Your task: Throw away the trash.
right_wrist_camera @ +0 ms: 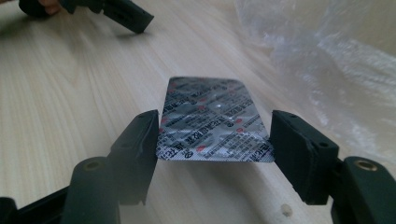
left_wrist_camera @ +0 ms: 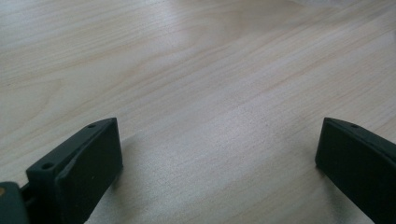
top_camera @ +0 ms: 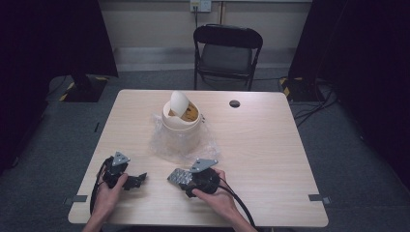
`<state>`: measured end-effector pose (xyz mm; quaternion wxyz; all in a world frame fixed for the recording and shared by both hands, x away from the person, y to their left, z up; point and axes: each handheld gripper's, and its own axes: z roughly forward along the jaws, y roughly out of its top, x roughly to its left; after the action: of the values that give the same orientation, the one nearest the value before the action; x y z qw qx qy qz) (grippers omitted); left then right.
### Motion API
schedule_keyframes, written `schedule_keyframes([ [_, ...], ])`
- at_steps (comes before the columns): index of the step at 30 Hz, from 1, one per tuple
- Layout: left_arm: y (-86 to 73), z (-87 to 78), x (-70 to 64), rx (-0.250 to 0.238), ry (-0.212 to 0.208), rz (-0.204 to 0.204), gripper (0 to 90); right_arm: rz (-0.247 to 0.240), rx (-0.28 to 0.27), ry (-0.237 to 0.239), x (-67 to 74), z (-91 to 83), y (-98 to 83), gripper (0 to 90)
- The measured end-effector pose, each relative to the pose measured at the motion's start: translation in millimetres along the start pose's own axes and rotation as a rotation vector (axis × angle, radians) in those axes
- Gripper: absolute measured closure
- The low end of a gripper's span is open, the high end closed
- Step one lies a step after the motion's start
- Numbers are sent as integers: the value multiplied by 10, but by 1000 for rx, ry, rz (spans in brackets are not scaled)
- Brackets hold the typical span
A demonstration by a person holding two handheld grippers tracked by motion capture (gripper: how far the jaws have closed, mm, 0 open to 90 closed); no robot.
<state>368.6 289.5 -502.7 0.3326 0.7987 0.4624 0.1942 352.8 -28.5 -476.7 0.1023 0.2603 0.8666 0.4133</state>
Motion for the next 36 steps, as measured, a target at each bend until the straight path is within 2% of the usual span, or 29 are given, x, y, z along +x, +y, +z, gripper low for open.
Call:
schedule_keyframes([
  [8,0,0,-1,0,0,-2,0,2,-33,-8,-45,-136,126,345],
  [9,0,0,-1,0,0,-1,0,0,-39,-9,-52,-150,145,378],
  [10,0,1,-2,-1,0,-3,0,4,-50,-16,-60,-186,177,489],
  [13,0,1,-2,-1,0,-2,0,-2,-49,-9,-72,-192,197,479],
  [15,0,1,-2,-1,0,-2,0,-9,-31,-27,-68,-180,204,477],
  [19,0,1,-3,-1,-1,-4,0,-4,-35,-20,-69,-149,205,430],
  [20,0,1,-1,-1,0,-2,0,-3,-32,-3,-55,-109,211,399],
  [22,0,1,-2,-1,0,-2,0,-6,-29,0,-50,-89,214,381],
  [23,0,1,-2,-1,0,-2,0,-4,-21,15,-45,-9,227,314],
  [24,0,1,-2,-1,0,-2,0,-4,-21,15,-45,-9,227,314],
  [25,0,1,-1,-1,0,-2,0,3,-10,34,-42,95,247,269],
  [26,0,1,-1,-1,0,-2,0,3,-10,34,-42,95,247,269],
  [27,0,1,-1,-1,0,-2,0,7,-1,48,-26,208,272,212],
  [28,0,1,-1,-1,0,-2,0,7,-1,48,-26,208,272,212],
  [29,0,1,-1,-1,0,-2,0,-14,11,48,10,323,306,206],
  [31,0,1,-2,0,1,-2,0,-27,24,46,28,389,330,211],
  [34,1,0,1,1,1,1,0,-30,30,50,40,438,344,219],
  [35,1,5,-4,-5,0,-8,0,-31,40,24,43,486,339,234],
  [36,2,6,-3,-4,0,-8,0,-29,47,21,33,503,333,233],
])
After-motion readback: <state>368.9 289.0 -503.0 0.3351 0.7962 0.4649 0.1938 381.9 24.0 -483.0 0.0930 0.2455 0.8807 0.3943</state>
